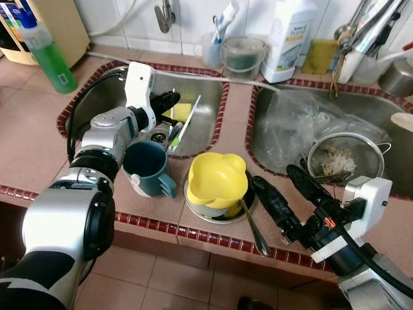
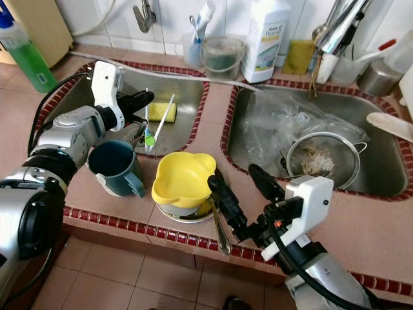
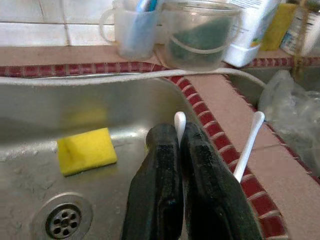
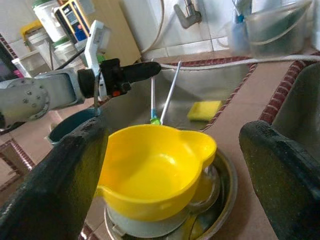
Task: Kitchen organization
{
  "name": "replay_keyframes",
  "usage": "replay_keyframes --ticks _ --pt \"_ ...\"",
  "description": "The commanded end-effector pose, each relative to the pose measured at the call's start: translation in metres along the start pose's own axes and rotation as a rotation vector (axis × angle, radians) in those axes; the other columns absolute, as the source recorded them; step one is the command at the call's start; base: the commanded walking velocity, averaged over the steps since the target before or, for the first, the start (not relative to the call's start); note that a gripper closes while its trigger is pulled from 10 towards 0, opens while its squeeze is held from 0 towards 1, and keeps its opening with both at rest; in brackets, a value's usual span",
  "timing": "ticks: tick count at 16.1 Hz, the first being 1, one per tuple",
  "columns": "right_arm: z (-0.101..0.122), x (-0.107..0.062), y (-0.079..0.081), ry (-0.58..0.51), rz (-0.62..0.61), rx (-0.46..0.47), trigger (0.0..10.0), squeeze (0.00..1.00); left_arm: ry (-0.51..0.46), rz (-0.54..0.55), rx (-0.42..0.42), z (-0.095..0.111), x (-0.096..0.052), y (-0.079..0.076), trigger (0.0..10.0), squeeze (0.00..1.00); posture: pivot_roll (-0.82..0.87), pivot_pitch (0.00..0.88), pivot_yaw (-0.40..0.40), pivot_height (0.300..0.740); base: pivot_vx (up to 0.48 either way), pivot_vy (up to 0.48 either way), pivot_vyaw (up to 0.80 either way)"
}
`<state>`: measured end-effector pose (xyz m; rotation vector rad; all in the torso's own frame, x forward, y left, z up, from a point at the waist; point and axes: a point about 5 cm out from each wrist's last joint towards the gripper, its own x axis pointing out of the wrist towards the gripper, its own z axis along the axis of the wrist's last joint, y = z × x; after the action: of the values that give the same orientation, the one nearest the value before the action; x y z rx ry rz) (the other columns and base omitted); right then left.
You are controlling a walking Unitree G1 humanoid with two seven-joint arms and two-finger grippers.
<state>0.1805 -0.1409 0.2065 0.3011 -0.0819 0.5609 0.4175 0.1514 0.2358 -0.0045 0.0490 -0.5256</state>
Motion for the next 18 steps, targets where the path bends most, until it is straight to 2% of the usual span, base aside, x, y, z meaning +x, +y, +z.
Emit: replay_keyframes --ticks 1,5,6,7,8,18 --pt "0.004 -0.003 0.005 -0.002 0.021 0.000 10.0 0.00 -0.011 0.020 0.024 0.011 -0.002 0.005 10.0 0.00 -0.29 0.225 0.057 0.740 0.000 0.000 0.00" --pt "0.010 -0.002 0.005 -0.027 0.025 0.006 10.0 0.00 -0.015 0.059 0.039 0.016 -0.003 0.010 10.0 0.00 -0.29 0.226 0.058 0.740 0.000 0.000 0.00" --pt "0.012 -0.001 0.005 -0.035 0.030 0.012 10.0 0.00 -0.019 0.079 0.030 0.017 -0.004 0.013 10.0 0.24 -0.29 0.226 0.057 0.740 0.000 0.000 0.00" --pt "0.013 0.000 0.006 -0.038 0.033 0.014 10.0 0.00 -0.020 0.093 0.027 0.018 -0.005 0.014 10.0 0.33 -0.29 0.226 0.057 0.740 0.000 0.000 0.00" --pt "0.014 0.000 0.006 -0.045 0.036 0.019 10.0 0.00 -0.021 0.100 0.019 0.018 -0.005 0.015 10.0 1.00 -0.29 0.227 0.057 0.740 0.000 0.000 0.00" --pt "0.017 0.005 0.005 -0.062 0.045 0.035 10.0 0.00 -0.020 0.141 0.025 0.020 -0.008 0.020 10.0 1.00 -0.27 0.213 0.055 0.740 0.000 0.000 0.00"
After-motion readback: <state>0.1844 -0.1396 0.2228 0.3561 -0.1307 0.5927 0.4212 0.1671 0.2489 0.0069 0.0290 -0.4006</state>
